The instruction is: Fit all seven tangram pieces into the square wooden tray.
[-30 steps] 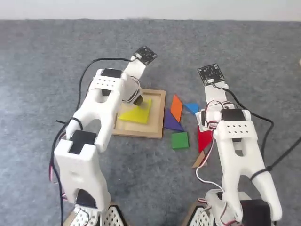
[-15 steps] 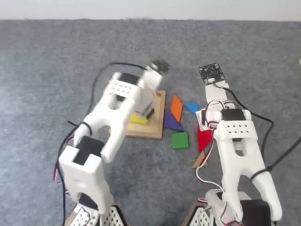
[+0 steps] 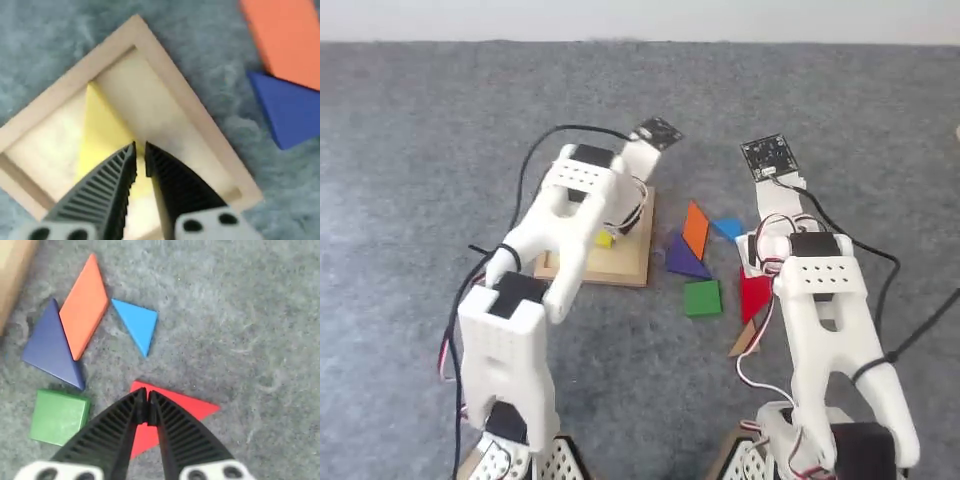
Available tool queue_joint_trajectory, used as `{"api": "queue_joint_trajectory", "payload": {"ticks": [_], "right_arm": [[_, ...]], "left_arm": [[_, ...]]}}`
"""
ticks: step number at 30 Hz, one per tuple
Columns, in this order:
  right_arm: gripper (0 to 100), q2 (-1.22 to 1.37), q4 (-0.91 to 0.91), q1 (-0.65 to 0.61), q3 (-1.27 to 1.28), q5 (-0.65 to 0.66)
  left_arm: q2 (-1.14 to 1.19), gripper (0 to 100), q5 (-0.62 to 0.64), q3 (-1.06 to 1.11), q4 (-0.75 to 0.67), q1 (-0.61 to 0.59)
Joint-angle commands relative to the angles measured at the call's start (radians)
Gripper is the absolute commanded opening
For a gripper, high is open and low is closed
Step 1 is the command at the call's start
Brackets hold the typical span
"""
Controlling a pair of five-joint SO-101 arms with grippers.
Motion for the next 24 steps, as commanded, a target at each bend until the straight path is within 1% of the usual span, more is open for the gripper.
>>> {"api": "queue_joint_trajectory", "payload": {"ticks": [1,6,8,10,12,14,15,18,20,24], "right_arm": [[0.9,-0.004,-0.021,0.01,-0.009,-0.002],[0.9,-0.004,-0.018,-0.004,-0.006,0.0],[0.8,-0.007,-0.01,-0.054,-0.006,0.025],[0.8,-0.013,-0.015,-0.134,-0.015,0.058],[0.9,0.002,-0.021,-0.214,-0.043,0.055],[2.2,0.051,-0.024,-0.268,-0.091,-0.012],[4.6,0.093,-0.033,-0.289,-0.124,-0.052],[13.2,0.275,-0.053,-0.349,-0.262,-0.115],[14.0,0.39,-0.047,-0.378,-0.379,-0.146],[13.7,0.538,-0.044,-0.397,-0.572,-0.287]], "left_arm": [[-0.015,3,0.103,-0.077,-0.005,-0.031],[-0.014,3,0.173,-0.105,-0.049,-0.037],[-0.014,3,0.204,-0.105,-0.06,-0.046],[-0.017,3,0.222,-0.108,-0.051,-0.075],[-0.035,3,0.221,-0.111,-0.003,-0.124],[-0.068,4,0.203,-0.105,0.029,-0.183],[-0.08,6,0.184,-0.099,0.041,-0.204],[-0.104,14,0.143,-0.062,0.041,-0.215],[-0.112,18,0.114,-0.045,0.04,-0.199],[-0.117,18,0.094,-0.048,0.044,-0.222]]}}
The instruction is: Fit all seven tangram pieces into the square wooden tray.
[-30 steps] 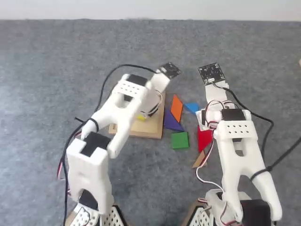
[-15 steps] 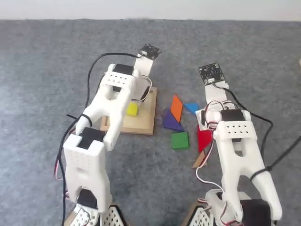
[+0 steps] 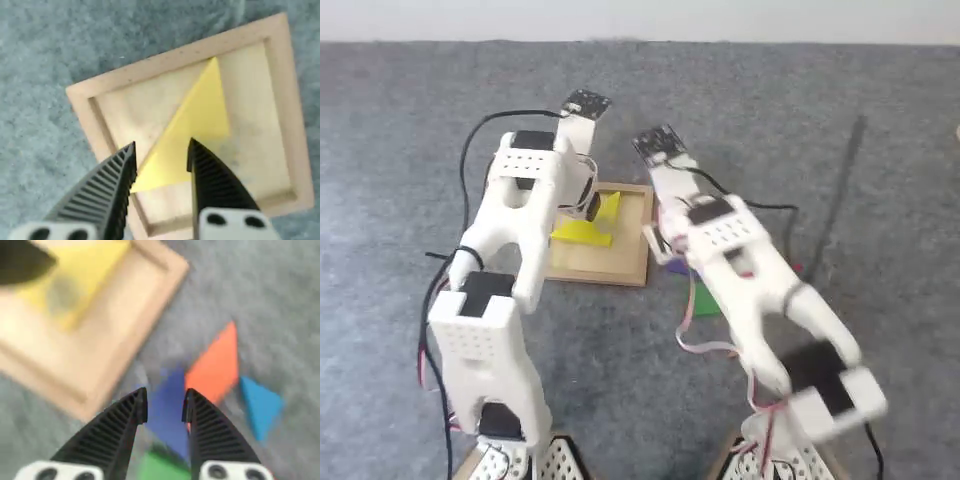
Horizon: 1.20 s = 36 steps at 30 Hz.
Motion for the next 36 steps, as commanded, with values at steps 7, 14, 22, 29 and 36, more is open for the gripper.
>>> {"api": "queue_joint_trajectory", "payload": {"ticks": [7,14,22,29,36], "right_arm": [[14.1,0.186,-0.024,-0.039,-0.276,-0.195],[14.1,0.306,-0.016,-0.061,-0.33,-0.245],[13.6,0.323,-0.013,-0.033,-0.322,-0.468],[10.2,0.36,-0.015,-0.036,-0.336,-0.483],[4.3,0.367,-0.013,-0.038,-0.35,-0.407]], "left_arm": [[-0.072,19,-0.08,-0.007,0.011,-0.044],[-0.071,24,-0.081,-0.005,0.011,-0.031],[-0.023,26,-0.078,-0.004,0.015,-0.009],[0.035,28,-0.078,-0.01,0.044,0.029],[0.043,26,-0.077,-0.007,0.092,0.006]]}}
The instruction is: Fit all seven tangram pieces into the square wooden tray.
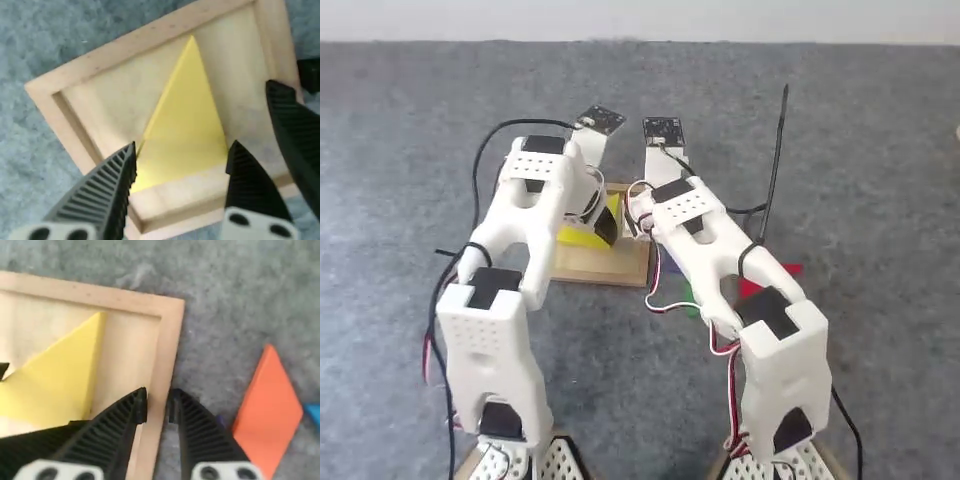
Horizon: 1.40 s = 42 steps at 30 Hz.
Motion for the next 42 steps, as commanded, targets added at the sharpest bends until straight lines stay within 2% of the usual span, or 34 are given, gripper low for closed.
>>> {"api": "queue_joint_trajectory", "payload": {"ticks": [1,5,9,12,17,22,25,29,34,42], "right_arm": [[3.4,-0.005,-0.005,0.008,-0.046,0.023],[2.0,-0.004,-0.005,0.01,-0.046,0.025],[2.0,-0.004,-0.005,0.012,-0.046,0.025],[2.1,-0.004,-0.005,0.016,-0.046,0.025],[2.3,-0.004,-0.004,0.016,-0.043,0.023],[2.4,-0.004,-0.004,0.022,-0.043,0.025],[2.4,-0.004,-0.004,0.019,-0.043,0.025],[2.4,-0.004,-0.004,0.019,-0.043,0.025],[2.4,-0.004,-0.004,0.019,-0.043,0.025],[2.4,-0.004,0.01,0.019,-0.046,0.025]], "left_arm": [[-0.006,24,0.008,-0.01,0.046,-0.018],[-0.005,20,0.133,-0.008,0.043,-0.017],[0.015,20,0.347,-0.013,0.035,-0.009],[0.032,20,0.381,-0.028,0.029,0.0],[0.029,24,0.21,-0.085,0.115,0.026],[0.038,24,-0.143,-0.142,0.13,0.008],[0.046,24,-0.279,-0.145,0.123,-0.015],[0.11,24,-0.387,-0.185,0.097,-0.044],[0.198,27,-0.531,-0.338,0.19,-0.021],[0.298,30,-0.571,-0.495,0.29,-0.021]]}}
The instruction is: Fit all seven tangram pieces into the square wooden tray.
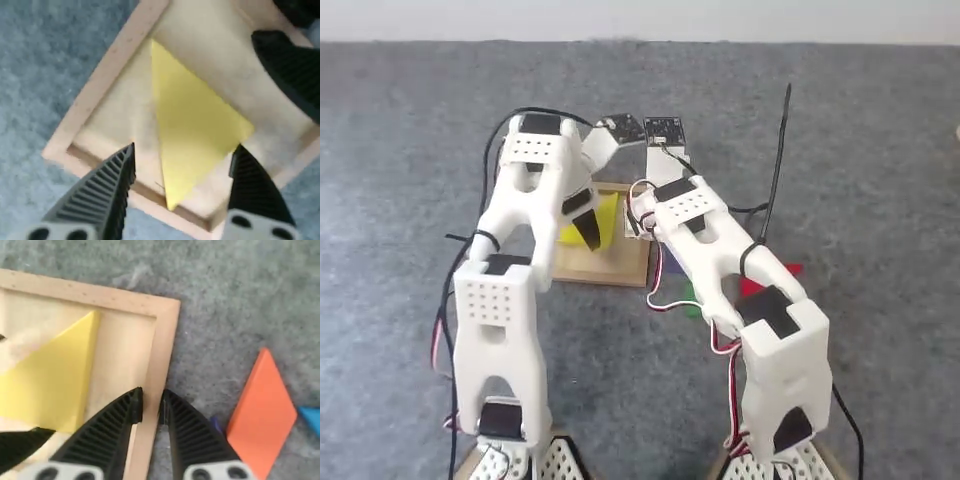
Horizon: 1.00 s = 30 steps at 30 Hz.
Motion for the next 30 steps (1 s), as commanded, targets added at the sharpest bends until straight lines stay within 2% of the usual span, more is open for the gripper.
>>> {"api": "queue_joint_trajectory", "payload": {"ticks": [1,4,7,11,14,20,26,30], "right_arm": [[2.4,-0.004,0.01,0.01,-0.046,0.009],[2.4,-0.004,0.01,0.01,-0.046,0.009],[2.4,-0.004,0.01,0.01,-0.046,0.009],[2.4,-0.004,0.012,0.01,-0.046,0.009],[2.4,-0.004,0.012,0.01,-0.046,0.009],[2.4,-0.004,0.012,0.01,-0.046,0.009],[2.4,-0.004,0.01,0.012,-0.046,0.006],[2.4,-0.004,0.01,0.01,-0.046,0.008]], "left_arm": [[0.032,30,-0.031,-0.087,0.083,0.002],[0.055,30,-0.092,-0.111,0.138,0.005],[0.083,30,-0.025,-0.154,0.135,0.003],[0.109,26,0.173,-0.186,0.155,-0.009],[0.126,23,0.27,-0.18,0.209,-0.006],[0.144,22,0.646,-0.16,0.215,-0.011],[0.143,22,0.878,-0.13,0.215,0.026],[0.141,22,0.971,-0.116,0.215,0.009]]}}
